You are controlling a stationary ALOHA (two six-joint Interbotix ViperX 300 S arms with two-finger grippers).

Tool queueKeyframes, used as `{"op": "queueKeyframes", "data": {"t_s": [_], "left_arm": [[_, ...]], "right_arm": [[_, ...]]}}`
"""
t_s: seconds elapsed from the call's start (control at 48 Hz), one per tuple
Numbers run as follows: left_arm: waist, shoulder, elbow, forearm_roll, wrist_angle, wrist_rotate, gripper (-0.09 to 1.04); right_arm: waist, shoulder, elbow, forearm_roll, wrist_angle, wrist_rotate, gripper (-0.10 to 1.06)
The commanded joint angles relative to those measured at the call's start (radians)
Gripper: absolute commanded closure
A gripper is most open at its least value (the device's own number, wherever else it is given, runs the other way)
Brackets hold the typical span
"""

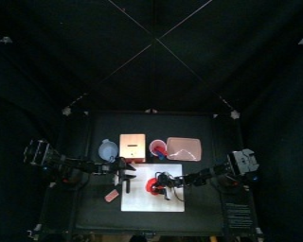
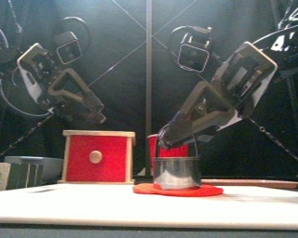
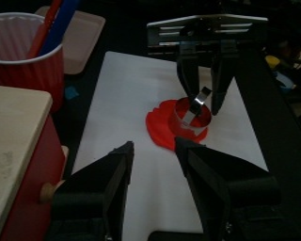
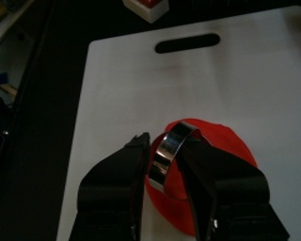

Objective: Get the cutter from the drawer then cut the dough then place the extra dough in the bowl
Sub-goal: Cut the dough

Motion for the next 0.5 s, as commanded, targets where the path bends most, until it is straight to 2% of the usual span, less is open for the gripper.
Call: {"op": "queueKeyframes", "data": {"t_s": [0.021,0.188,0.5], "left_arm": [[-0.002,-0.003,-0.012,-0.002,-0.011,0.002,0.15],[-0.002,-0.003,-0.008,-0.002,-0.009,0.002,0.15],[-0.002,-0.003,-0.006,-0.002,-0.011,0.002,0.15]], "right_arm": [[-0.018,-0.041,-0.014,-0.017,-0.002,0.002,0.3],[-0.034,-0.054,-0.017,-0.035,0.002,0.002,0.3],[-0.037,-0.057,-0.014,-0.044,0.06,0.011,0.3]]}}
